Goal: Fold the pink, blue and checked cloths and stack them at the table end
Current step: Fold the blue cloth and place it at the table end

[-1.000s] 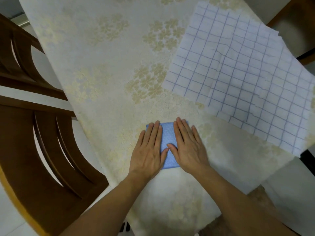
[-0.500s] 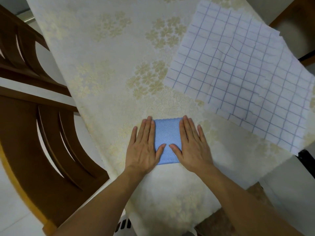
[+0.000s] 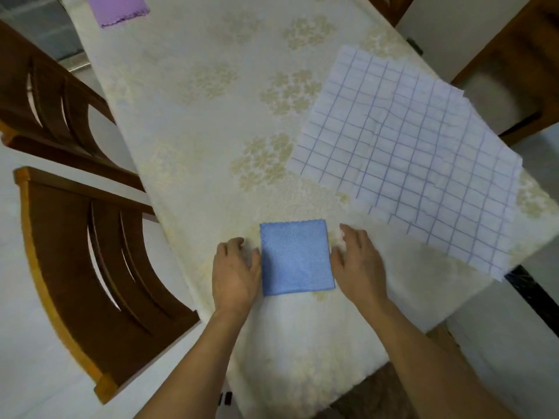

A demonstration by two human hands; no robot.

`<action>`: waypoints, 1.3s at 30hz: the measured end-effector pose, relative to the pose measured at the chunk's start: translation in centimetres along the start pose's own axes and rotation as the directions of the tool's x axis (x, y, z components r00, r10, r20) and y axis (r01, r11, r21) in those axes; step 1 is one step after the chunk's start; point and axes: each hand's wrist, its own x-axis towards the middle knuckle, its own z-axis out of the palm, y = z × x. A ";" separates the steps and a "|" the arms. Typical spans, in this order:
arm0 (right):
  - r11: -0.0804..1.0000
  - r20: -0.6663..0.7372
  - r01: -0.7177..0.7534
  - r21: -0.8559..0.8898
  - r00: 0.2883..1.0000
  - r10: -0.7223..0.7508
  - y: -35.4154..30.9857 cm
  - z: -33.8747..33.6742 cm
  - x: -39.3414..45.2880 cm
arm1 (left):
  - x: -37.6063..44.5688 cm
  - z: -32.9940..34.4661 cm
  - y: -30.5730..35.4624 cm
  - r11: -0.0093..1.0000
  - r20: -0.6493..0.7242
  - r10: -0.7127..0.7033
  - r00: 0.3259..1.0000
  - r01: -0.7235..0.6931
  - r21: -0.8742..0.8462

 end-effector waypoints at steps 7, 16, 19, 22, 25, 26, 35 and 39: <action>0.960 0.156 -0.263 0.091 0.956 0.248 -2.2 0.2 0.4 | -0.1 1.5 0.9 0.978 0.049 -0.172 0.984 0.177 -0.111; 0.866 0.240 -0.494 0.079 0.853 0.464 -4.3 1.0 1.1 | 0.0 3.0 2.3 0.956 0.059 -0.256 0.965 0.262 -0.136; 0.794 0.296 -0.580 0.183 0.802 0.518 -4.6 1.3 1.4 | 0.1 3.0 2.9 0.943 0.095 -0.281 0.955 0.293 -0.158; 0.779 0.325 -0.570 0.261 0.812 0.484 -4.6 1.3 1.6 | 0.4 2.9 3.0 0.939 0.134 -0.281 0.950 0.301 -0.164; 0.799 0.296 -0.509 0.319 0.855 0.426 -4.4 1.2 1.5 | 0.6 2.9 2.9 0.946 0.149 -0.234 0.961 0.261 -0.191; 0.801 0.288 -0.498 0.332 0.862 0.416 -4.4 1.1 1.5 | 0.7 2.8 2.7 0.951 0.142 -0.207 0.968 0.233 -0.204; 0.771 0.229 -0.423 0.476 0.906 0.356 -5.8 -1.5 0.7 | 0.0 -0.2 3.9 0.936 0.199 -0.007 0.980 0.076 -0.343; 0.769 0.113 -0.354 0.533 0.930 0.350 -7.3 -3.3 0.1 | -0.2 -2.0 4.9 0.916 0.163 0.084 0.983 -0.012 -0.401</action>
